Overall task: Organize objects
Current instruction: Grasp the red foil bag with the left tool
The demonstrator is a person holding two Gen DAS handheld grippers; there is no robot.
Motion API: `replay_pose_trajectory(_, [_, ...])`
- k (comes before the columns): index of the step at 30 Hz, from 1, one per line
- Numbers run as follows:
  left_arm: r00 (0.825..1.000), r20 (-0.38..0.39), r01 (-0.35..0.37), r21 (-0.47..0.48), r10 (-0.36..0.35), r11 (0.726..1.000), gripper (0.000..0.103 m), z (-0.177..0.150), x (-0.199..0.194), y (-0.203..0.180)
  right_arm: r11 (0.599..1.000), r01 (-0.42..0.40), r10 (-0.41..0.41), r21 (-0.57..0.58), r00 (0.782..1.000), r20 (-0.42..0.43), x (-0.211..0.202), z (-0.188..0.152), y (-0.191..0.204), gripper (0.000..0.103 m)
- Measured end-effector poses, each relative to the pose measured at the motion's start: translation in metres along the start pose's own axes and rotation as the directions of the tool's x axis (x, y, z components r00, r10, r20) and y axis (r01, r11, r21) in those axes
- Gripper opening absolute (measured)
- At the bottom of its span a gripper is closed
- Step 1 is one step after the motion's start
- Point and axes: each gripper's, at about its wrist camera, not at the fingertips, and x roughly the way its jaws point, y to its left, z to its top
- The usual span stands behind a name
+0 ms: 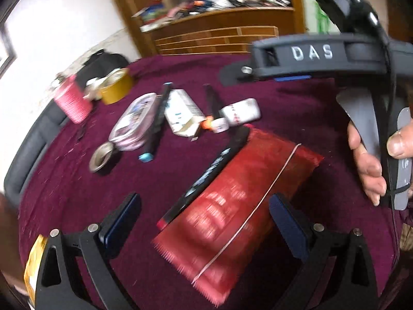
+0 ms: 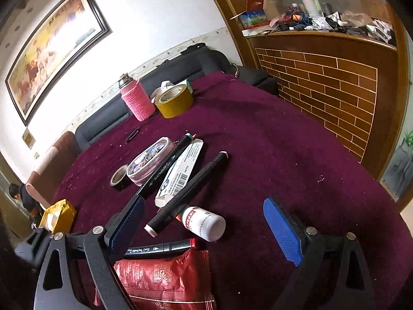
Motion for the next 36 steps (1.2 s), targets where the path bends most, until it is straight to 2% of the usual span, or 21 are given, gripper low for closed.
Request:
replay_pose_trajectory(3, [0.995, -0.024, 0.095, -0.039, -0.096, 0.995, 0.098, 0.009, 0.011, -0.003, 1.000, -0.002, 0.002, 0.021, 1.000, -0.024, 0.006, 0.000, -0.003, 0.096])
replay_pose_trajectory(5, [0.986, -0.061, 0.155, -0.055, -0.158, 0.986, 0.097, 0.006, 0.016, -0.012, 0.999, -0.003, 0.005, 0.046, 0.999, -0.034, 0.007, -0.001, -0.009, 0.096])
replay_pose_trajectory(6, [0.984, -0.080, 0.155, -0.042, -0.158, 0.987, 0.091, 0.003, 0.018, -0.019, 0.998, -0.005, 0.007, 0.059, 0.999, -0.038, 0.008, 0.000, -0.013, 0.096])
replay_pose_trajectory(7, [0.988, -0.085, 0.127, -0.013, -0.127, 0.992, 0.086, -0.001, 0.018, -0.027, 0.997, -0.006, 0.009, 0.076, 0.999, -0.042, 0.009, 0.000, -0.016, 0.096])
replay_pose_trajectory(8, [0.991, -0.066, 0.115, 0.003, -0.114, 0.993, 0.081, -0.005, 0.012, -0.033, 0.996, -0.007, 0.011, 0.087, 0.999, -0.046, 0.010, 0.000, -0.018, 0.096])
replay_pose_trajectory(10, [0.982, -0.061, 0.178, -0.034, -0.180, 0.983, 0.063, -0.010, 0.001, -0.033, 0.994, -0.009, 0.015, 0.105, 0.998, -0.054, 0.011, -0.001, -0.022, 0.096])
replay_pose_trajectory(12, [0.960, -0.047, 0.272, -0.089, -0.276, 0.958, 0.062, -0.015, -0.012, -0.031, 0.994, -0.010, 0.016, 0.106, 0.998, -0.056, 0.011, -0.001, -0.022, 0.096])
replay_pose_trajectory(13, [0.954, -0.044, 0.292, -0.099, -0.297, 0.951, 0.062, -0.016, -0.014, -0.033, 0.995, -0.009, 0.015, 0.103, 0.998, -0.056, 0.011, -0.002, -0.021, 0.096])
replay_pose_trajectory(15, [0.960, -0.047, 0.271, -0.086, -0.275, 0.959, 0.062, -0.016, -0.014, -0.039, 0.995, -0.006, 0.011, 0.096, 0.998, -0.055, 0.011, -0.002, -0.020, 0.096])
replay_pose_trajectory(20, [0.974, -0.073, 0.205, -0.095, -0.212, 0.974, 0.075, -0.002, 0.012, -0.055, 0.995, 0.001, 0.004, 0.104, 0.999, -0.050, 0.010, -0.002, -0.022, 0.096])
replay_pose_trajectory(21, [0.983, -0.042, 0.174, -0.115, -0.180, 0.978, 0.078, 0.000, 0.013, -0.059, 0.994, 0.001, 0.004, 0.110, 0.999, -0.050, 0.010, -0.002, -0.024, 0.096])
replay_pose_trajectory(22, [0.985, -0.042, 0.163, -0.122, -0.170, 0.979, 0.077, 0.001, 0.015, -0.061, 0.993, 0.002, 0.004, 0.116, 0.999, -0.053, 0.010, -0.002, -0.025, 0.096])
replay_pose_trajectory(23, [0.985, -0.047, 0.158, -0.141, -0.166, 0.977, 0.074, 0.002, 0.015, -0.061, 0.994, 0.015, -0.008, 0.111, 0.998, -0.057, 0.012, 0.000, -0.027, 0.096])
replay_pose_trajectory(24, [0.985, -0.045, 0.159, -0.165, -0.168, 0.973, 0.062, 0.001, 0.013, -0.058, 0.992, 0.015, -0.008, 0.127, 0.998, -0.055, 0.012, 0.000, -0.029, 0.096])
replay_pose_trajectory(26, [0.984, -0.038, 0.161, -0.201, -0.172, 0.966, 0.053, -0.003, 0.007, -0.052, 0.987, -0.009, 0.018, 0.161, 0.998, -0.058, 0.012, 0.000, -0.035, 0.096])
replay_pose_trajectory(27, [0.982, -0.024, 0.175, -0.239, -0.186, 0.955, 0.049, -0.007, 0.001, -0.045, 0.986, -0.015, 0.024, 0.166, 0.998, -0.056, 0.012, 0.000, -0.036, 0.096])
replay_pose_trajectory(30, [0.975, 0.032, 0.216, -0.365, -0.220, 0.906, 0.048, -0.027, -0.021, -0.016, 0.988, -0.019, 0.026, 0.156, 0.999, -0.043, 0.009, 0.001, -0.034, 0.096])
replay_pose_trajectory(32, [0.974, 0.096, 0.227, -0.433, -0.206, 0.872, 0.048, -0.047, -0.046, 0.008, 0.991, -0.015, 0.020, 0.136, 0.999, -0.040, 0.009, 0.000, -0.029, 0.096])
replay_pose_trajectory(36, [0.973, 0.182, 0.221, -0.518, -0.146, 0.826, 0.048, -0.080, -0.096, 0.039, 0.997, -0.027, 0.032, 0.073, 0.997, -0.068, 0.012, 0.000, -0.017, 0.096])
